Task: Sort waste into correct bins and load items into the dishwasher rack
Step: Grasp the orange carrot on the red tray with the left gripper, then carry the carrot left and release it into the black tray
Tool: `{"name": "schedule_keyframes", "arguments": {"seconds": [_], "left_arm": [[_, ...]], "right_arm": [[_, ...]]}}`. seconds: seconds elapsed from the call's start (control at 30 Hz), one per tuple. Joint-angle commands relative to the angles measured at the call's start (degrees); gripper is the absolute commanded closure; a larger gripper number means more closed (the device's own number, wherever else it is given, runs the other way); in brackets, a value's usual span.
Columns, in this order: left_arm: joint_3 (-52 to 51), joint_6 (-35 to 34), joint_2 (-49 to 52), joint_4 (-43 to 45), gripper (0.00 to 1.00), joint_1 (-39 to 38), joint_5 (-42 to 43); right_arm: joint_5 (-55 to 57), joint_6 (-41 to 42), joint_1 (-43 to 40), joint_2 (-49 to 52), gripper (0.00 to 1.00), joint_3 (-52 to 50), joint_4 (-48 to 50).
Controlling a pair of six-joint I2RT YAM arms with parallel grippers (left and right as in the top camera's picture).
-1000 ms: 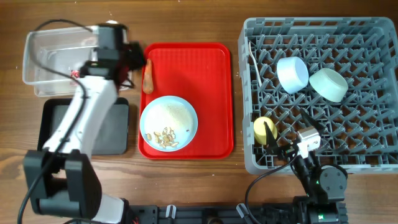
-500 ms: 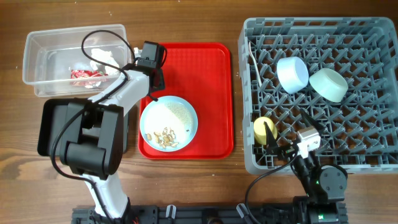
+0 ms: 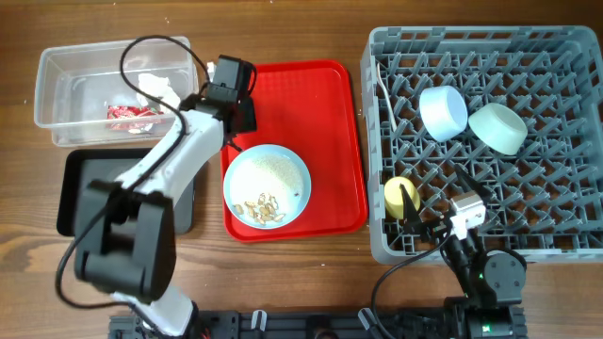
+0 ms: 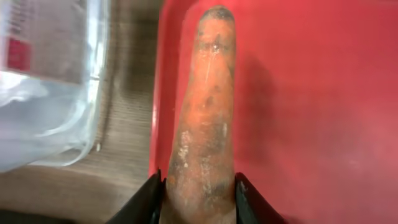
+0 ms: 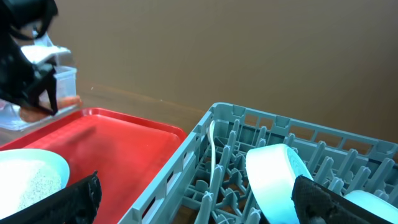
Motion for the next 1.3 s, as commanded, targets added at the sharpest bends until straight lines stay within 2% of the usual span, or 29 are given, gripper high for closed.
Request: {"name": "schedule_keyframes", "arguments": {"seconds": [0.0,0.2,0.4,0.5,0.6,0.73,0.77,0.8,0.83,0.87,0.93,1.0,1.13,1.2,1.27], "left_arm": [[0.6,-0.5,-3.0,-2.8,0.96,0.0,0.4],[0.6,-11.6,-12.8,-18.3,0.96,2.5,-0.1],[0.4,-24.0,-26.7,-30.3,0.96,10.7,-3.8],[-2.1,-37.5,-30.7,-35.1,0.96,16.6,-10.2],[-8.3,-44.3,-31.3,-32.2,0.96,21.9,-10.3],[-19.3,-44.4,-29.2,-18.5,0.96,26.3,-6.1],[-21.0,-44.5,-28.3,-16.0,0.91,27.0,-5.2],[-21.8,-44.4,-27.8,-14.5,0.76,27.4,-4.4],[-22.2,-44.4,-26.9,-13.7,0.6,27.6,-3.0],[-21.9,-43.4,-26.3,-13.6,0.26,27.7,-0.3],[-21.4,-40.7,-26.6,-13.9,0.03,27.7,4.0],[-19.3,-40.2,-28.0,-17.7,0.0,27.6,7.1],[-15.4,-40.2,-30.9,-23.2,0.0,25.2,7.0],[-15.0,-39.4,-32.7,-22.7,0.02,19.9,7.1],[-15.0,-33.8,-32.9,-20.1,0.07,13.2,7.1]], "right_arm": [[-1.1,-0.3,-0.3,-0.5,0.0,-0.1,0.3],[-1.1,-0.3,-0.3,-0.5,0.0,-0.1,0.3],[-1.1,-0.3,-0.3,-0.5,0.0,-0.1,0.3],[-1.1,-0.3,-0.3,-0.5,0.0,-0.1,0.3],[-1.1,-0.3,-0.3,-0.5,0.0,-0.1,0.3],[-1.1,-0.3,-0.3,-0.5,0.01,-0.1,0.3],[-1.1,-0.3,-0.3,-0.5,0.0,-0.1,0.3],[-1.1,-0.3,-0.3,-0.5,0.0,-0.1,0.3],[-1.1,-0.3,-0.3,-0.5,0.0,-0.1,0.3],[-1.1,-0.3,-0.3,-0.5,0.0,-0.1,0.3],[-1.1,-0.3,-0.3,-0.5,0.0,-0.1,0.3],[-1.1,-0.3,-0.3,-0.5,0.0,-0.1,0.3],[-1.1,-0.3,-0.3,-0.5,0.0,-0.1,0.3],[-1.1,-0.3,-0.3,-0.5,0.0,-0.1,0.3],[-1.1,-0.3,-0.3,-0.5,0.0,-0.1,0.3]]}}
